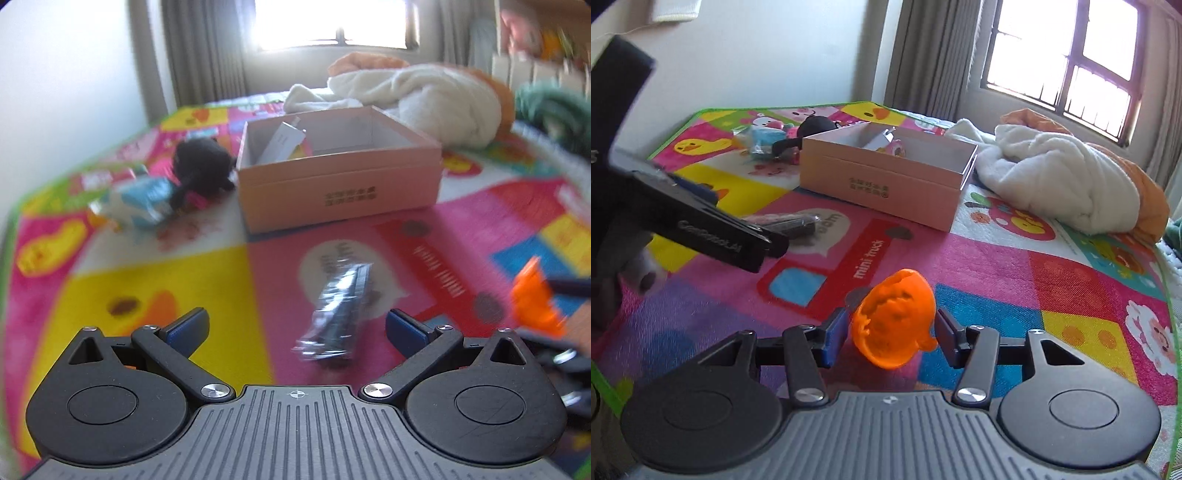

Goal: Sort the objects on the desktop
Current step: 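Carry the orange cup and black cylinder to the pink box and release them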

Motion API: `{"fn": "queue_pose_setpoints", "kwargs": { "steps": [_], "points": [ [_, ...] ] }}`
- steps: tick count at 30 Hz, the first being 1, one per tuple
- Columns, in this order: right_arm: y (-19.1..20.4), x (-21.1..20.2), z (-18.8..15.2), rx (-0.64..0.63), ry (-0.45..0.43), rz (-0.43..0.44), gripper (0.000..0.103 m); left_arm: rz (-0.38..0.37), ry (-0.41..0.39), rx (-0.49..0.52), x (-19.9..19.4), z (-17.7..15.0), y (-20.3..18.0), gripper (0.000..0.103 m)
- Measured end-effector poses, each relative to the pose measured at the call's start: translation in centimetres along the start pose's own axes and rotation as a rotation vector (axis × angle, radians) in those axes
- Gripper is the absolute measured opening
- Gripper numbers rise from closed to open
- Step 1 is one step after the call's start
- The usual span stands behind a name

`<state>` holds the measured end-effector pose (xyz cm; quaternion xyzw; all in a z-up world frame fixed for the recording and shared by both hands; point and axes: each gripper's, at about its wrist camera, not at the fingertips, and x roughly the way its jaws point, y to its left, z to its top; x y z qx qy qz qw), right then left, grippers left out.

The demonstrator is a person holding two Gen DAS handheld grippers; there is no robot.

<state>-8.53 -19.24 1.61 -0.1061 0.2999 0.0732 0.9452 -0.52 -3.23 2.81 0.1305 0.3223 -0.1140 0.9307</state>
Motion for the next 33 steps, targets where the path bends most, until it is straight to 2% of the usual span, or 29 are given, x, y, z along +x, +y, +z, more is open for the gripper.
{"fn": "queue_pose_setpoints", "kwargs": {
  "steps": [2, 4, 6, 8, 10, 14, 16, 18, 21, 23, 27, 30, 33],
  "points": [
    [0.0, -0.3, -0.2, 0.005, -0.004, 0.0, 0.057, 0.05, 0.004, 0.063, -0.1, -0.3, 0.5, 0.103],
    [-0.3, -0.5, -0.3, 0.018, -0.006, -0.005, 0.061, 0.132, 0.014, 0.09, 0.1, -0.6, 1.5, 0.103],
    [-0.6, -0.5, -0.5, 0.035, -0.006, -0.012, 0.064, 0.233, 0.025, 0.084, 0.5, -0.8, 2.8, 0.103],
    [-0.8, -0.2, -0.7, 0.05, -0.001, -0.011, 0.065, 0.257, 0.039, 0.041, 0.7, -0.7, 4.1, 0.103],
    [-0.7, -0.2, -0.9, 0.057, 0.0, -0.017, 0.065, 0.217, 0.041, -0.019, 0.4, -0.5, 5.0, 0.103],
    [-0.8, -0.2, -1.0, 0.063, -0.002, -0.019, 0.068, -0.031, 0.033, -0.179, -0.8, -0.1, 5.1, 0.103],
    [-0.8, -0.1, -1.0, 0.069, 0.001, -0.023, 0.07, -0.118, 0.029, -0.209, -0.9, 0.2, 3.9, 0.103],
    [-0.8, 0.0, -1.0, 0.071, 0.004, -0.028, 0.071, -0.115, 0.02, -0.2, -0.6, 0.9, 2.2, 0.103],
    [-0.5, 0.0, -1.2, 0.063, 0.002, -0.039, 0.071, 0.002, 0.044, -0.17, 1.3, 2.1, 0.2, 0.103],
    [-0.3, -0.1, -1.3, 0.053, -0.002, -0.042, 0.072, 0.041, 0.062, -0.173, 2.8, 2.5, -0.2, 0.103],
    [-0.4, -0.1, -1.2, 0.056, -0.002, -0.035, 0.072, 0.057, 0.052, -0.152, 3.9, 2.6, -0.3, 0.103],
    [-0.8, 0.0, -1.0, 0.071, 0.002, -0.019, 0.072, 0.035, 0.052, -0.142, 3.8, 2.2, 0.1, 0.087],
    [-1.2, 0.1, -0.7, 0.099, 0.009, 0.0, 0.072, 0.003, 0.055, -0.156, 2.8, 1.6, 0.9, 0.087]
  ]
}}
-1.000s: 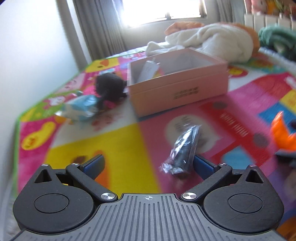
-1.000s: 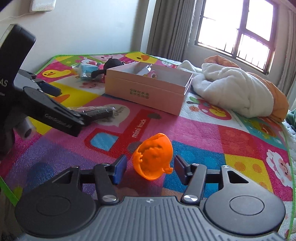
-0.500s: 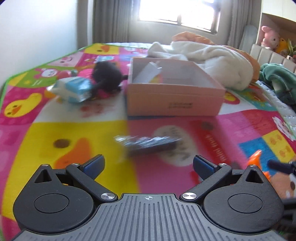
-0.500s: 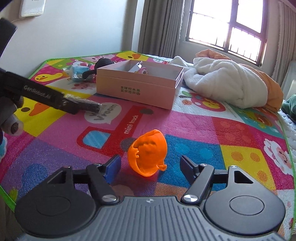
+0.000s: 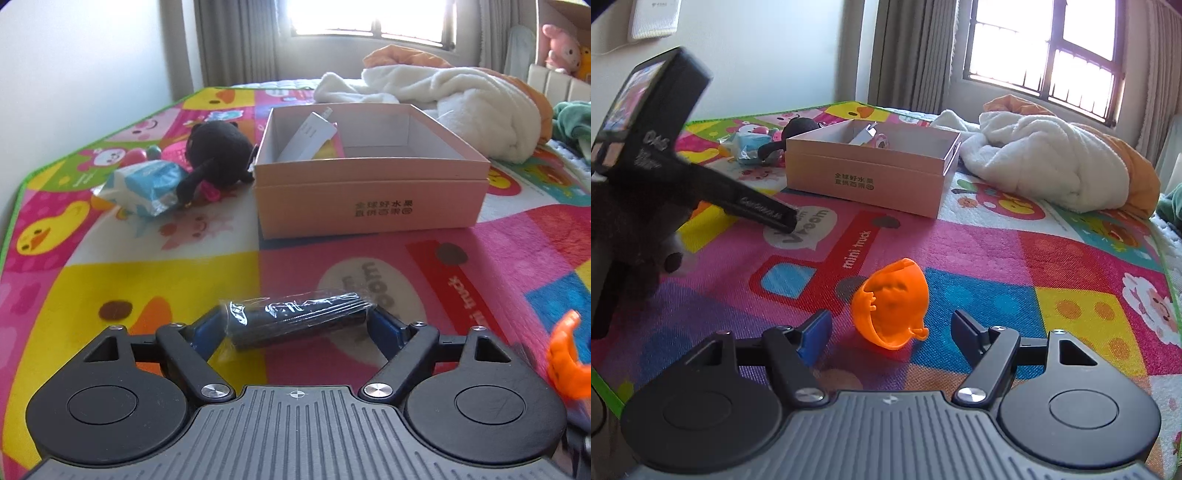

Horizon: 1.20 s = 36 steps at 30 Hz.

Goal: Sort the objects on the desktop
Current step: 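Carry the orange cup and black cylinder to the pink box and release them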

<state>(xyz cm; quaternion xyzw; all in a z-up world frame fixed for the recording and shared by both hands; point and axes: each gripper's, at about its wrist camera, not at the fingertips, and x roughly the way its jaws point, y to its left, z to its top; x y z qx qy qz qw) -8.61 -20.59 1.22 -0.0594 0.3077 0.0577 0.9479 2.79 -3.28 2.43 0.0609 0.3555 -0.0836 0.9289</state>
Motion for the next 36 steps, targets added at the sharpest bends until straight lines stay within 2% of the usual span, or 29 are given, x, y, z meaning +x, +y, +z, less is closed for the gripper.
{"fn": "queue_pose_setpoints", "kwargs": {
  "steps": [6, 9, 11, 15, 22, 27, 30, 36],
  "points": [
    [-0.9, 0.7, 1.3, 0.064, 0.017, 0.031, 0.072, -0.126, 0.027, 0.043, -3.4, -2.7, 0.6, 0.087],
    [-1.2, 1.5, 1.8, 0.084, 0.041, 0.041, 0.07, -0.151, 0.028, 0.051, -4.4, -3.6, 0.7, 0.088],
    [-1.4, 2.1, 2.1, 0.101, 0.076, 0.062, 0.046, -0.151, 0.024, 0.052, -4.7, -3.9, 0.7, 0.089],
    [-0.5, 1.0, 2.6, 0.065, 0.061, 0.049, 0.046, -0.157, 0.019, 0.026, -4.8, -4.0, 1.0, 0.095],
    [1.6, -2.1, 3.4, -0.054, 0.007, 0.035, 0.046, -0.154, -0.003, -0.018, -5.2, -3.6, 0.5, 0.098],
    [1.8, -2.9, 3.6, -0.058, -0.003, 0.037, 0.046, -0.098, 0.007, -0.015, -4.6, -3.6, -0.3, 0.098],
    [2.0, -3.0, 3.3, -0.06, 0.0, 0.042, 0.046, -0.098, 0.009, -0.011, -4.6, -3.7, -0.3, 0.092],
    [2.0, -3.5, 3.1, -0.06, 0.004, 0.059, 0.046, -0.114, -0.017, 0.046, -5.9, -4.0, -0.5, 0.09]
  ]
}}
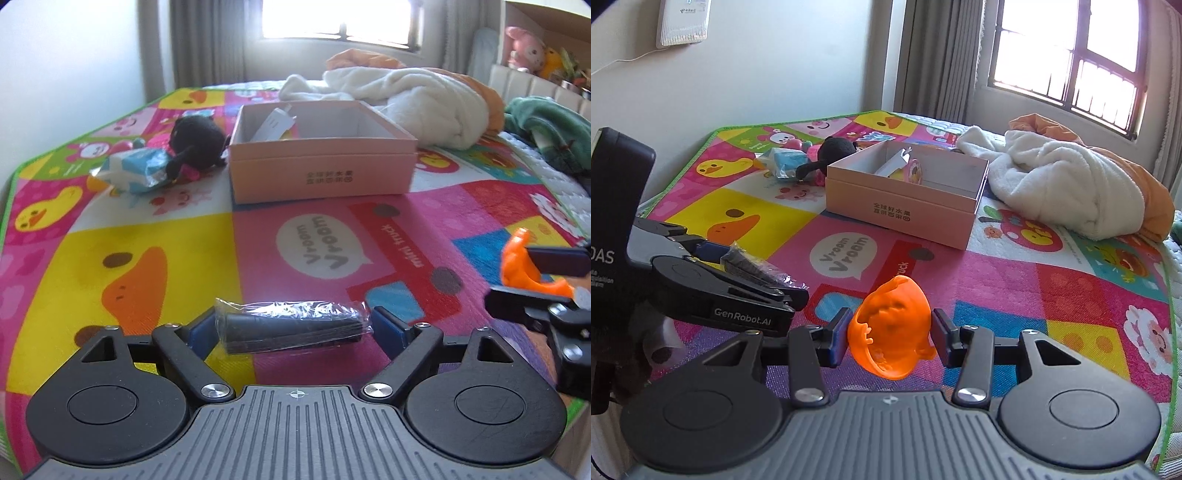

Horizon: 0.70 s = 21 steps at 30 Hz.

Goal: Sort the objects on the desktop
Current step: 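Carry the orange cup and black cylinder to the pink box and release them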

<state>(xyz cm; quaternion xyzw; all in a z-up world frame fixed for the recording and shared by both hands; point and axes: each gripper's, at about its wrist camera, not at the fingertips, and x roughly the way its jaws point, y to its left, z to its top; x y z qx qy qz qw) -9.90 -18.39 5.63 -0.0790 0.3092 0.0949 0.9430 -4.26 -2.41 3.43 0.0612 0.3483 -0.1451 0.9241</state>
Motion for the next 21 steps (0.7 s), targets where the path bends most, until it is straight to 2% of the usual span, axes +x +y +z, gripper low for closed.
{"fn": "queue_pose_setpoints", "kwargs": {
  "steps": [7, 13, 16, 19, 21],
  "points": [
    [-0.3, -0.7, 0.6, -0.017, -0.003, 0.014, 0.046, -0.088, -0.068, 0.081, -3.7, 0.0, -0.4, 0.09],
    [-1.4, -1.1, 2.2, -0.014, -0.029, 0.032, 0.046, -0.122, -0.145, 0.108, -4.2, 2.4, 0.3, 0.09],
    [-2.8, -1.4, 5.4, -0.015, -0.112, 0.008, 0.046, -0.122, -0.241, 0.117, -3.8, 6.4, 0.6, 0.09],
    [-5.1, -1.5, 10.7, 0.011, -0.23, 0.0, 0.046, -0.099, -0.392, 0.153, -3.2, 11.1, 0.3, 0.09],
    [-7.0, -0.8, 14.7, 0.063, -0.297, 0.02, 0.046, -0.085, -0.457, 0.19, -1.9, 14.2, -0.2, 0.092]
  ]
}}
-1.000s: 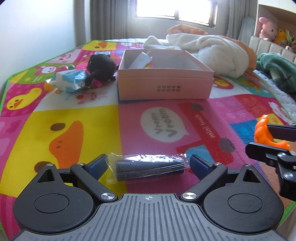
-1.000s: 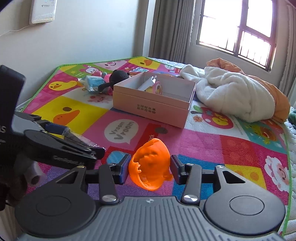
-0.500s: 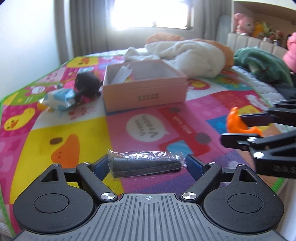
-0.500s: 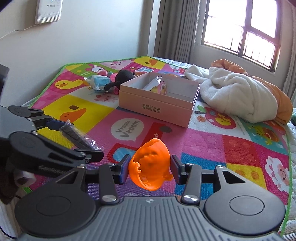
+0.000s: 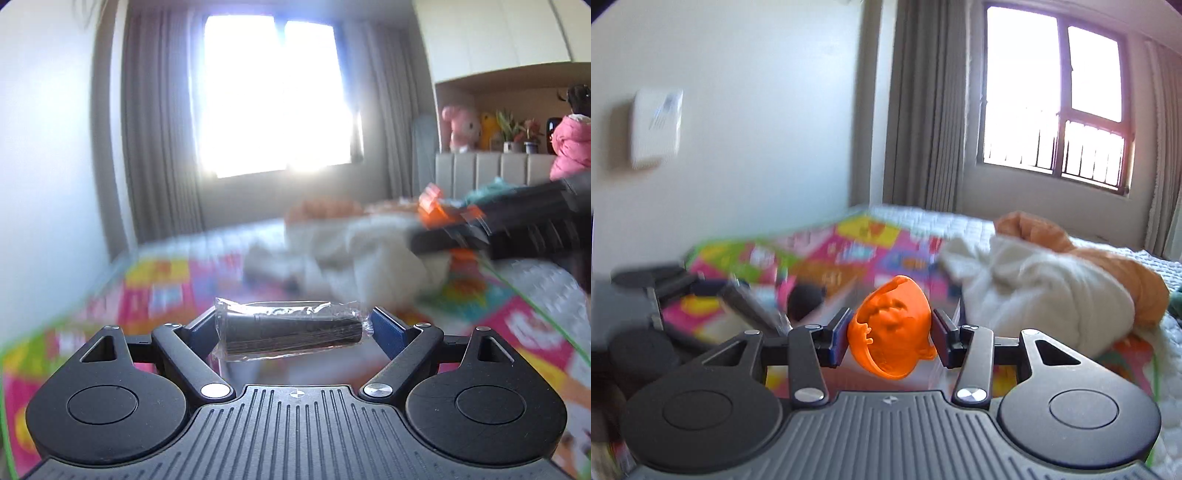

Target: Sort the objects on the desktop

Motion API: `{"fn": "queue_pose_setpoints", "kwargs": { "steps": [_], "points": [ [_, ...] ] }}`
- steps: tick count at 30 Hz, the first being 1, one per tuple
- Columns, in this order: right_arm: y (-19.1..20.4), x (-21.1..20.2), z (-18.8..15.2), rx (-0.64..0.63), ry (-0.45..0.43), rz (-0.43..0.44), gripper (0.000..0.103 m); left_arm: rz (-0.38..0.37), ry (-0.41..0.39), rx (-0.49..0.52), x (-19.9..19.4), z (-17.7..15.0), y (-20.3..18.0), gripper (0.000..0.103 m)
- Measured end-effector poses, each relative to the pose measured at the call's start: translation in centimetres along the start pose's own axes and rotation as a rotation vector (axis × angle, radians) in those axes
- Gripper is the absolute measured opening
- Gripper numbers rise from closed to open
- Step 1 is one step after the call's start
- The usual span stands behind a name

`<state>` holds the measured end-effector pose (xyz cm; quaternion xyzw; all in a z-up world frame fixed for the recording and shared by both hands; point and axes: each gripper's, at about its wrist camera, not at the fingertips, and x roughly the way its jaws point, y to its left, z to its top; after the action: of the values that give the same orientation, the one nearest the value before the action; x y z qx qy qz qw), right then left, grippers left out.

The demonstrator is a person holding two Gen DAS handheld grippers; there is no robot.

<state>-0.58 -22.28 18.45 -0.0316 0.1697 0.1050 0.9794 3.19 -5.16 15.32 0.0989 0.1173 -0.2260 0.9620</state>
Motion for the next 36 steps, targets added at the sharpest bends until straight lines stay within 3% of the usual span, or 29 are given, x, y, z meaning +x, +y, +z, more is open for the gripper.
{"fn": "queue_pose_setpoints", "kwargs": {
  "steps": [2, 4, 6, 10, 13, 18, 25, 29, 30, 31, 34, 36],
  "points": [
    [-1.4, 2.6, 3.0, 0.032, -0.05, 0.004, 0.049, 0.007, -0.014, 0.037, 2.9, 1.1, 0.3, 0.099],
    [-2.8, 5.6, 4.8, 0.079, -0.043, 0.021, 0.066, 0.012, 0.061, 0.032, 5.5, 1.0, 1.3, 0.099],
    [-3.7, 7.2, 5.0, 0.135, -0.036, -0.018, 0.068, 0.043, 0.12, -0.029, 6.1, -0.4, 3.1, 0.1],
    [-4.1, 8.0, 1.6, 0.142, -0.02, -0.055, 0.072, 0.104, 0.208, -0.082, 4.9, -5.5, 6.4, 0.102],
    [-3.3, 8.8, -2.6, 0.101, 0.055, -0.103, 0.072, 0.201, 0.283, -0.077, 4.8, -8.7, 8.9, 0.102],
    [-0.1, 8.8, -7.8, 0.043, 0.177, -0.08, 0.072, 0.33, 0.339, -0.155, 6.9, -10.4, 13.3, 0.103],
    [3.6, 6.7, -11.5, 0.015, 0.288, -0.014, 0.075, 0.337, 0.442, -0.292, 13.8, -11.2, 15.7, 0.103],
    [4.6, 6.3, -12.0, -0.038, 0.304, -0.013, 0.077, 0.364, 0.455, -0.301, 15.1, -11.9, 16.0, 0.103],
    [4.7, 6.2, -11.9, -0.04, 0.304, -0.015, 0.078, 0.375, 0.448, -0.305, 14.9, -12.0, 16.2, 0.098],
    [4.6, 6.2, -11.8, -0.037, 0.303, -0.017, 0.079, 0.387, 0.447, -0.314, 14.6, -12.1, 16.5, 0.076],
    [4.4, 6.4, -11.5, -0.018, 0.302, -0.017, 0.081, 0.38, 0.435, -0.351, 13.4, -12.1, 17.7, 0.064],
    [4.6, 6.7, -11.5, -0.007, 0.305, -0.015, 0.081, 0.391, 0.439, -0.331, 12.4, -12.1, 17.9, 0.062]
  ]
}}
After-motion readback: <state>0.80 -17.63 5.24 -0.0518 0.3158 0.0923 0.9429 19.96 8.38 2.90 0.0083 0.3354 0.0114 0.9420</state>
